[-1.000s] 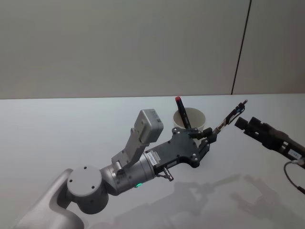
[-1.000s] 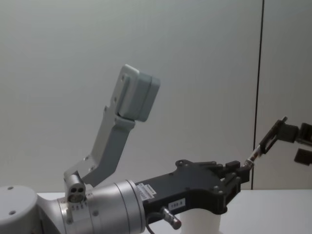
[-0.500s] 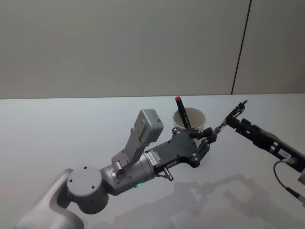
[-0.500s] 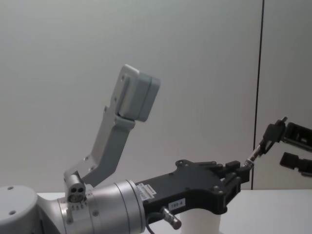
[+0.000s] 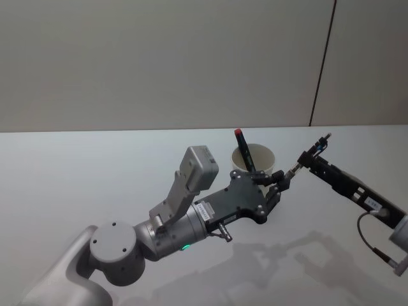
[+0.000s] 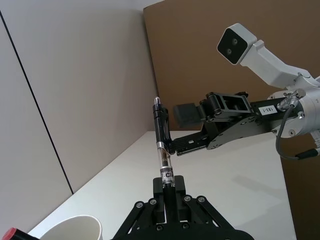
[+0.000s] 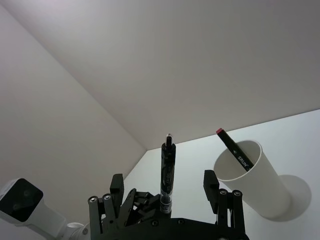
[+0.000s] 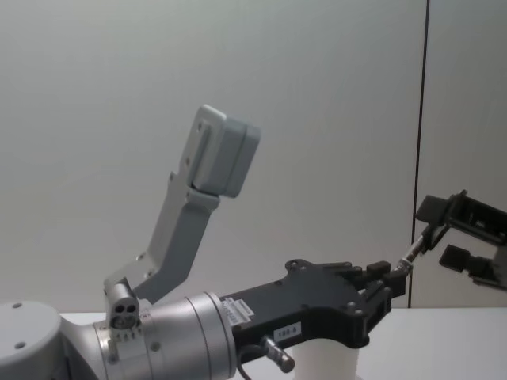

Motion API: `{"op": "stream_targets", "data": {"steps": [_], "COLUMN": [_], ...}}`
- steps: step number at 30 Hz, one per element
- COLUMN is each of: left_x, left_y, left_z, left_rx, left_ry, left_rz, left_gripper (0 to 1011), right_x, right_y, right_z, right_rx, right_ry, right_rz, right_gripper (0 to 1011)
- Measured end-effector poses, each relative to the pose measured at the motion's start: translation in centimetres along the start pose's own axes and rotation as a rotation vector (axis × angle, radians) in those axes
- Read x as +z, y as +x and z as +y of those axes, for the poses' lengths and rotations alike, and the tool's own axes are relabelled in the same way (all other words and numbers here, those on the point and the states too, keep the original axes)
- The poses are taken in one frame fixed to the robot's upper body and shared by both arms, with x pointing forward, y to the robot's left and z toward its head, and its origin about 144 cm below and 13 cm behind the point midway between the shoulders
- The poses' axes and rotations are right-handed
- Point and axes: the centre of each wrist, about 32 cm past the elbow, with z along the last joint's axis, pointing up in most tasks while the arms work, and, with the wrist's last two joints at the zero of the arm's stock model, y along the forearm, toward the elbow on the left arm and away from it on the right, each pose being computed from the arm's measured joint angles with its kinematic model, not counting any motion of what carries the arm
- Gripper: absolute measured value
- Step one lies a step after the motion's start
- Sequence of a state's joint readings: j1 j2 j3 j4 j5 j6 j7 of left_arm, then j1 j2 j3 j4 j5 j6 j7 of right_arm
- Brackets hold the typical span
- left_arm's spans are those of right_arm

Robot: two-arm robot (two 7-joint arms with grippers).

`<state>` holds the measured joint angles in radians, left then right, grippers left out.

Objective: Place the pen into the pen holder.

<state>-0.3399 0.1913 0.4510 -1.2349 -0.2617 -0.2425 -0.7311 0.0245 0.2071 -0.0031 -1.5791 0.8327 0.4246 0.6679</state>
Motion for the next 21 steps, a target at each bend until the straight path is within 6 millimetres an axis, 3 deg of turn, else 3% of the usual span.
{"op": "stream_targets", "data": {"steps": [21], "left_x": [0.0], "left_y": [0.0], "left_z": [0.0], "left_rx": [0.0], "left_ry": [0.0], "left_rz": [0.0], "left_gripper": [136], "right_x": [-0.6], "right_y": [0.5], "right_z": [1.3], "right_rx": [-0.005], "right_ry": [0.061], "right_rz": [-0.017], "right_gripper": [1001]}}
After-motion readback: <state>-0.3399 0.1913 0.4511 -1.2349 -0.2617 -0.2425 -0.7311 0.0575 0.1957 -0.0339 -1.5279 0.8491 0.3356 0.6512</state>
